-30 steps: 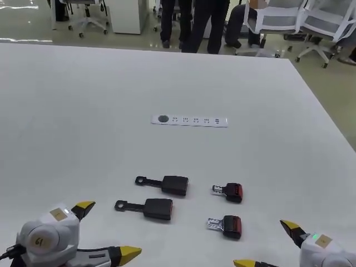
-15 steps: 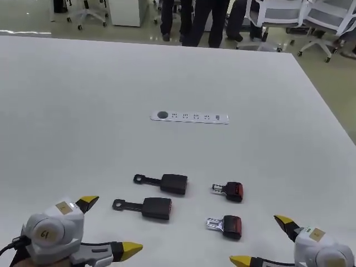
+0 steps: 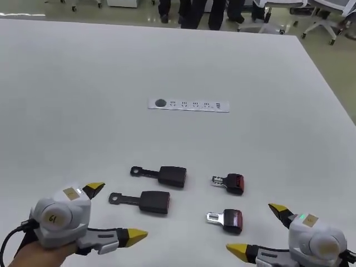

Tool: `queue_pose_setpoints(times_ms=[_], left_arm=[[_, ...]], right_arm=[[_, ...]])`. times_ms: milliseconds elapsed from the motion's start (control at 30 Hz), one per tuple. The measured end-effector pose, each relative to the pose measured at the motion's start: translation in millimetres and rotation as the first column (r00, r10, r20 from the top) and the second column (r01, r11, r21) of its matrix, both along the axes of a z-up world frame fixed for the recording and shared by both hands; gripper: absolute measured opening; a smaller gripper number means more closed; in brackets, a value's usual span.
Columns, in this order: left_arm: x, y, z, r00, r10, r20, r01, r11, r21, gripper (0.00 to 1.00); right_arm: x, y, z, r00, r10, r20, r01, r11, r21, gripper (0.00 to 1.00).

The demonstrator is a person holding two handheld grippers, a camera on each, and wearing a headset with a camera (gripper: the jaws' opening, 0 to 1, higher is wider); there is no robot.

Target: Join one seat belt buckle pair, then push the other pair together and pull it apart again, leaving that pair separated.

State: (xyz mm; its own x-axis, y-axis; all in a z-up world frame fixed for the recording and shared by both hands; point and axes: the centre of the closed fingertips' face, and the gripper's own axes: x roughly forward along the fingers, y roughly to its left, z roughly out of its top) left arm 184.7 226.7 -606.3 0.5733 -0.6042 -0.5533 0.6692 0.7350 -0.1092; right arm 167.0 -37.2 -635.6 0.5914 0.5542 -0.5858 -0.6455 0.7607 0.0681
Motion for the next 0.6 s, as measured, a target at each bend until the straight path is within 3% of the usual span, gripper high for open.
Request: queue_pose_setpoints(times_ms=[600], left_arm=[[16.3, -20.3, -26.1, 0.993, -0.104, -0.051, 0.106, 0.994, 0.037, 0.96]], right_arm=[[11.4, 10.3, -21.5, 0.995, 0.073, -0.070, -0.074, 0.997, -0.013, 0.90]])
